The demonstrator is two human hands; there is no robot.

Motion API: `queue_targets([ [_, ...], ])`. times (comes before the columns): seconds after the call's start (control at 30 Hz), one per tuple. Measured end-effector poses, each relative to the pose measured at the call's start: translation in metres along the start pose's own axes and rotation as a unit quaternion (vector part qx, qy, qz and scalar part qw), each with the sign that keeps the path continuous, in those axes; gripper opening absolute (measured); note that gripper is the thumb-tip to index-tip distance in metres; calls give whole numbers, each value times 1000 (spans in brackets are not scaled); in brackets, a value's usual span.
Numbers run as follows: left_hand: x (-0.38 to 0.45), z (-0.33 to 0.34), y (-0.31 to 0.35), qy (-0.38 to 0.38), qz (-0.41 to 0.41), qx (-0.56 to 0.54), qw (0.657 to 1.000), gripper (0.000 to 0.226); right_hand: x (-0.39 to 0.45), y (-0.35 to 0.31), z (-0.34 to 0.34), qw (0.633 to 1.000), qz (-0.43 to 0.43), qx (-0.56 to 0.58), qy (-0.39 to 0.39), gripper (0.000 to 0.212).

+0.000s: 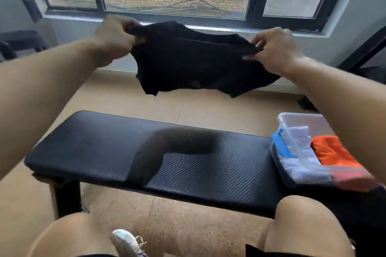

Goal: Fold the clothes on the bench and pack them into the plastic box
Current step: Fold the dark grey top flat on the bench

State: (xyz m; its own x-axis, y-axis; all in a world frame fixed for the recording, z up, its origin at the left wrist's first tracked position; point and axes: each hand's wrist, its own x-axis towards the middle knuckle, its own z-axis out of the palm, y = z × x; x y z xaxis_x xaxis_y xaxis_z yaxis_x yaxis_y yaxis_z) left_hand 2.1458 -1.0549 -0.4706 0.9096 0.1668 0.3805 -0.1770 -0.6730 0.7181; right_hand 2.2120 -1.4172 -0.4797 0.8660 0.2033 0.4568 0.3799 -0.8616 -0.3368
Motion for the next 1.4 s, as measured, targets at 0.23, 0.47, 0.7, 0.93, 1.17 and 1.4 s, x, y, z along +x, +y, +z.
queue_targets([
  [0.23,-56,23,-69,-199,1,190,962,43,-92,-23,48,951,-86,-196,-224,36],
  [0.47,-154,82,-150,-370,18,350,860,38,-207,-18,126,846,-202,-250,-426,23],
  [0.7,-164,77,-144,-455,-29,380,805,33,-210,-36,123,714,-185,-230,-635,25],
  [0.93,-160,96,-109,-340,25,547,764,17,-154,-19,137,886,-23,-55,-459,21],
  [1.17,-157,193,-111,-320,-16,264,910,85,-149,18,197,903,37,-96,-417,77],
  [1.4,-187,225,-132,-333,41,340,878,109,-125,36,214,957,137,-45,-251,47],
])
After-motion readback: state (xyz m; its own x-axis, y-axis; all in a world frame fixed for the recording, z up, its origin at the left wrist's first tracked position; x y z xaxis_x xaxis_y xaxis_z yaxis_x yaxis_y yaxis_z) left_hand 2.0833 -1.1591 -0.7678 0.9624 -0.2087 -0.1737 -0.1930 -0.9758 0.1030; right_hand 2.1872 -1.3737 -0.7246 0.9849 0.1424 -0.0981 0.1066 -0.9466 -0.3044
